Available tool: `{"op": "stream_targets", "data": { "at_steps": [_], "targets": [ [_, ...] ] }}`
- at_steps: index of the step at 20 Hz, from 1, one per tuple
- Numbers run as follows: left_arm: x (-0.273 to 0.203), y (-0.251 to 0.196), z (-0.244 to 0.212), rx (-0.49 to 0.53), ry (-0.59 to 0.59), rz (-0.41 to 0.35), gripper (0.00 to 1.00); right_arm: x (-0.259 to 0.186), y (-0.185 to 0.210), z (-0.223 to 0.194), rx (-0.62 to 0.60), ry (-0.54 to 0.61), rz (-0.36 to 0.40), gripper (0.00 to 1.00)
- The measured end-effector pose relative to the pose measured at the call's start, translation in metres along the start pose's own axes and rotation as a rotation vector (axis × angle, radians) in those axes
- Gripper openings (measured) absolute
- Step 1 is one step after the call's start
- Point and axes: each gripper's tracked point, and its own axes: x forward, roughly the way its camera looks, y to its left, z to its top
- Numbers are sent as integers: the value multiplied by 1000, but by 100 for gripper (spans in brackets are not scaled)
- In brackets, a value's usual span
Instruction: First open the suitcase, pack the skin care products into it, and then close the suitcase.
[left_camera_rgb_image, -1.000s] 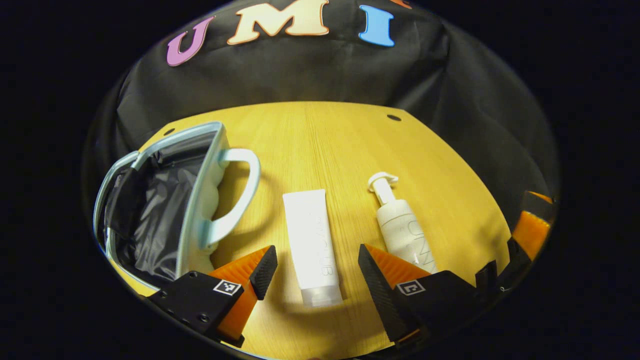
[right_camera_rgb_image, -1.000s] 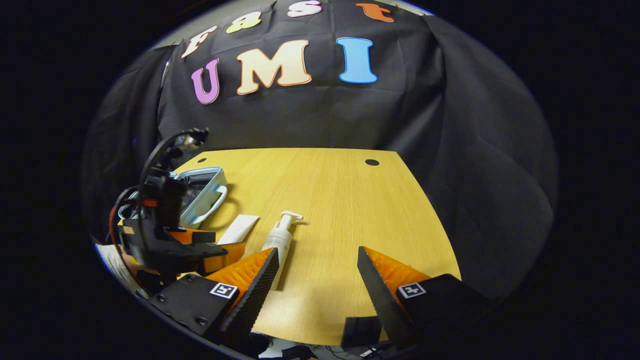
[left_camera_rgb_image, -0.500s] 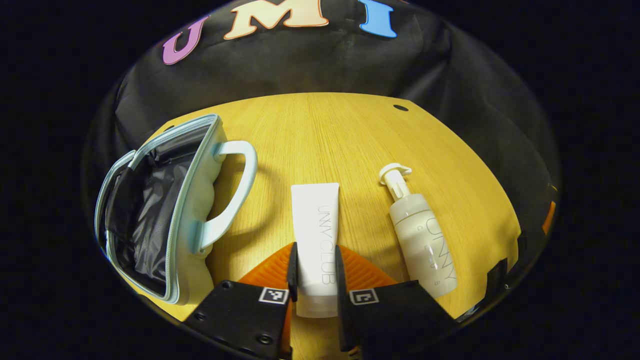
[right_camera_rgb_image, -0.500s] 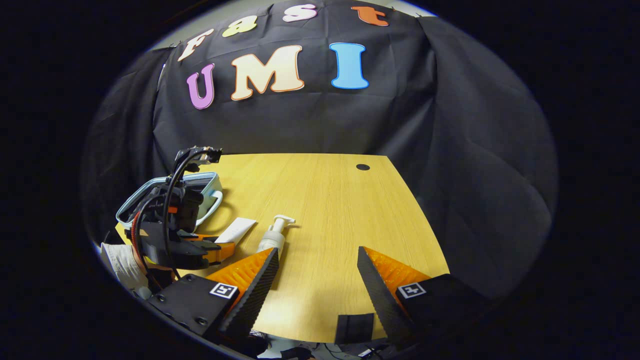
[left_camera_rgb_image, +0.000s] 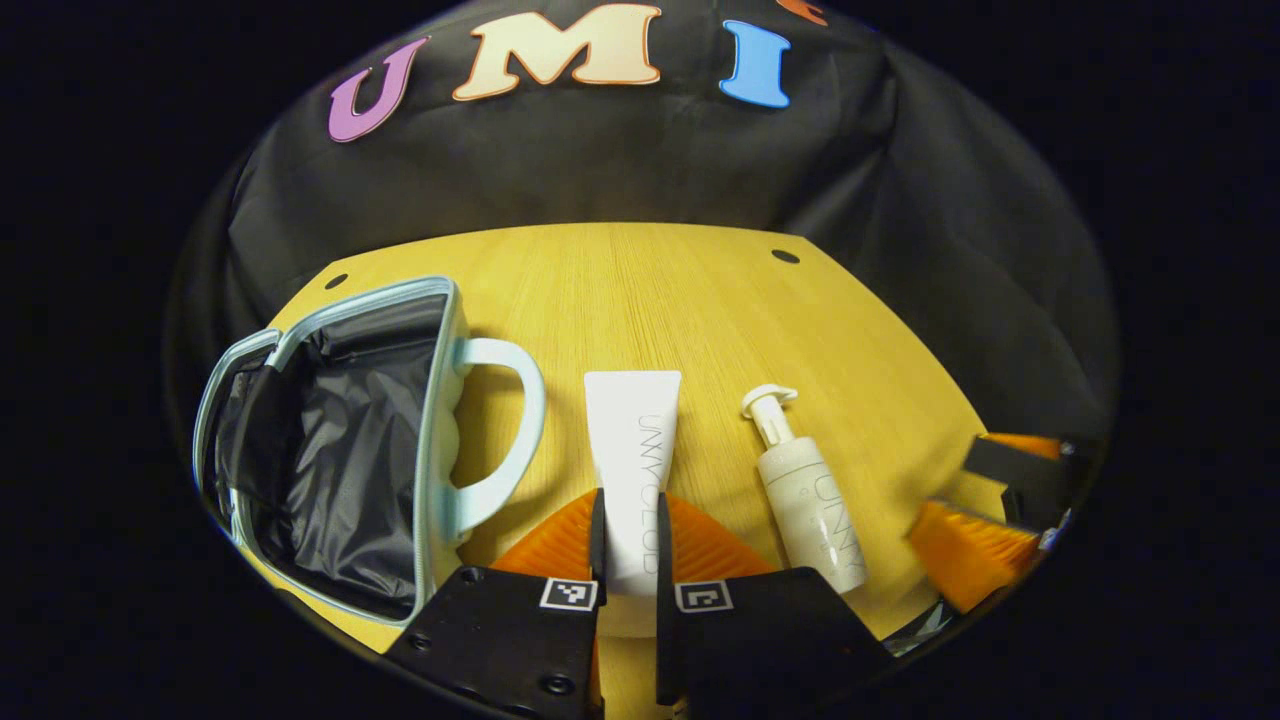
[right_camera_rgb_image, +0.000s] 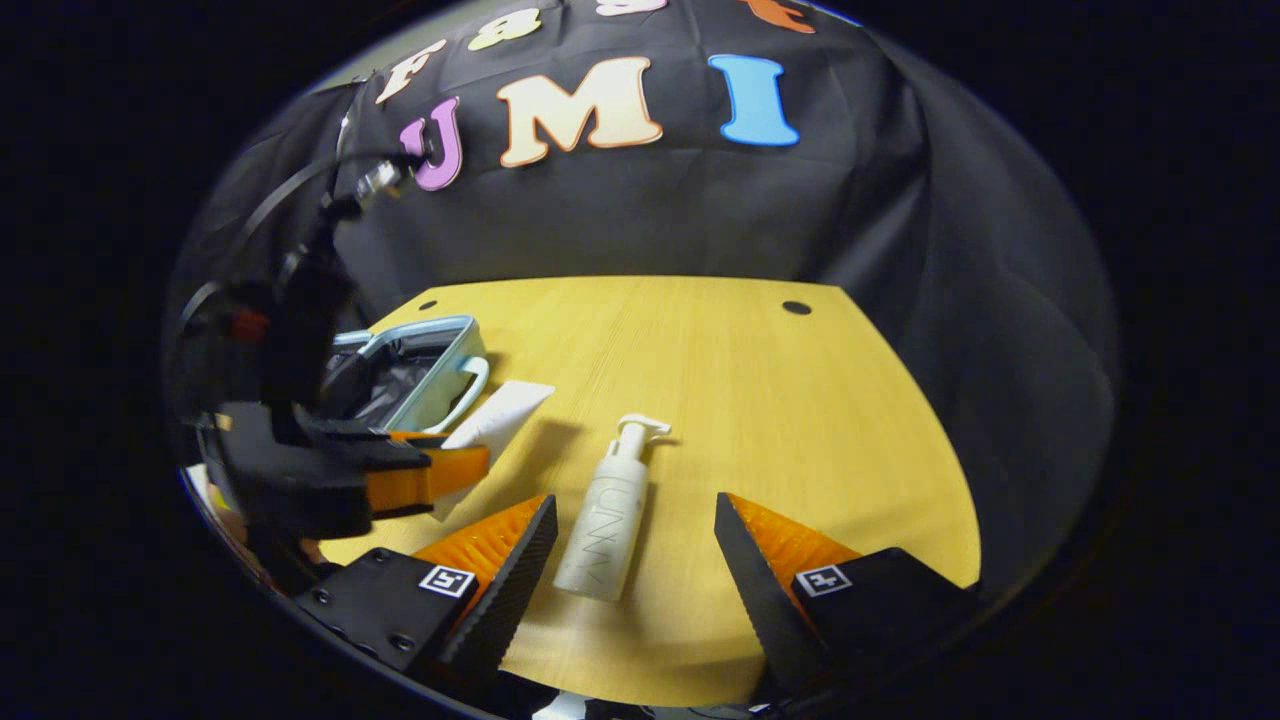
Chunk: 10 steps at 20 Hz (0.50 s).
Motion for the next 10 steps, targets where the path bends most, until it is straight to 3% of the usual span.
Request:
{"op": "stream_targets", "data": {
  "at_steps": [1, 5, 7, 9, 10],
  "targets": [
    [-6, 1, 6, -1, -15, -3, 17, 10, 4, -9, -10, 30, 1, 100],
    [-34, 4, 25, 15, -67, -4, 14, 37, 13, -42, 6, 137, 1, 100],
    [-48, 6, 34, 18, -93, 1, 13, 38, 19, -60, 47, 211, 12, 95],
    [-59, 11, 39, 15, -108, 16, 13, 46, 21, -56, 36, 217, 21, 63],
    [-62, 17, 43, 10, -118, 27, 13, 44, 19, -56, 18, 218, 27, 58]
  ]
}}
